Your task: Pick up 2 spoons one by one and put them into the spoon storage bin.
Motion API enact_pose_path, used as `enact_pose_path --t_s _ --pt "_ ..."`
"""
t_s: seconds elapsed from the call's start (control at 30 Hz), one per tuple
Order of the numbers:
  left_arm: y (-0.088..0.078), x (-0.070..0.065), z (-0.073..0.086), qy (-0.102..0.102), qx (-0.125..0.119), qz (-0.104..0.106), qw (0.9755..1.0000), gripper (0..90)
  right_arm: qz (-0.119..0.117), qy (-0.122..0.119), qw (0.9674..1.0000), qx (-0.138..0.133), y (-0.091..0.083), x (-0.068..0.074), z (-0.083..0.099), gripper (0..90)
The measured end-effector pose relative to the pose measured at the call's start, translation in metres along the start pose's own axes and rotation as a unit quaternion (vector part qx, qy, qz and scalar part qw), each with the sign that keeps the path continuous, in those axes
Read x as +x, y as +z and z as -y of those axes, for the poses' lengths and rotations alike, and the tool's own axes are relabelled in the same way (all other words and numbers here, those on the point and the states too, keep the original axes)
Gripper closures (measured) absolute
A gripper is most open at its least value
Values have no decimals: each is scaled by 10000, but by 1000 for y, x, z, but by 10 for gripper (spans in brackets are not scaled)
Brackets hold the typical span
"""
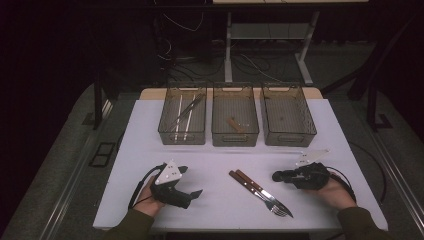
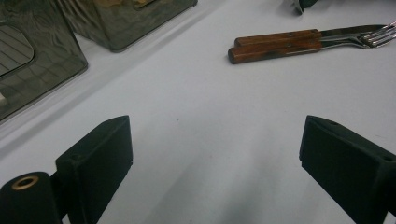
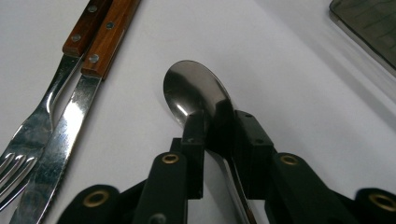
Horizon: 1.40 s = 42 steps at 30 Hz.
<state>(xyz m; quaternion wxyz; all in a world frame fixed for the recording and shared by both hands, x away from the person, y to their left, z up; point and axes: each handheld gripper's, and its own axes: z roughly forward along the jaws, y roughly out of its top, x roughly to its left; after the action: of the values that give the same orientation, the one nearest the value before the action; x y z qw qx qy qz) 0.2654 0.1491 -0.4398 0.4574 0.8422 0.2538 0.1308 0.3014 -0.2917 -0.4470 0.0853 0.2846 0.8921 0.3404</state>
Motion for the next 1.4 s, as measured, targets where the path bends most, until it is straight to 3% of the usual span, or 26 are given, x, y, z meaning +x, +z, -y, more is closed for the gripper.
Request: enact_pose_path --t_s 0.43,0.5,0.83,1.27,1.4 --pt "0 -1 0 -32 -34 3 10000 81 -240 -62 9997 76 -5 -3 3 849" --pt "0 -1 0 -29 -33 4 10000 81 -368 -50 9993 70 -6 -4 4 873" --pt "0 -1 0 -27 -36 10 10000 81 -443 -53 9989 131 -8 -3 4 891" --pt "1 -1 0 -25 -29 25 10000 81 -254 530 9977 -334 -18 -9 0 892" --pt "1 -1 0 -42 -31 22 10000 81 -198 730 9956 -554 -20 -11 -2 892"
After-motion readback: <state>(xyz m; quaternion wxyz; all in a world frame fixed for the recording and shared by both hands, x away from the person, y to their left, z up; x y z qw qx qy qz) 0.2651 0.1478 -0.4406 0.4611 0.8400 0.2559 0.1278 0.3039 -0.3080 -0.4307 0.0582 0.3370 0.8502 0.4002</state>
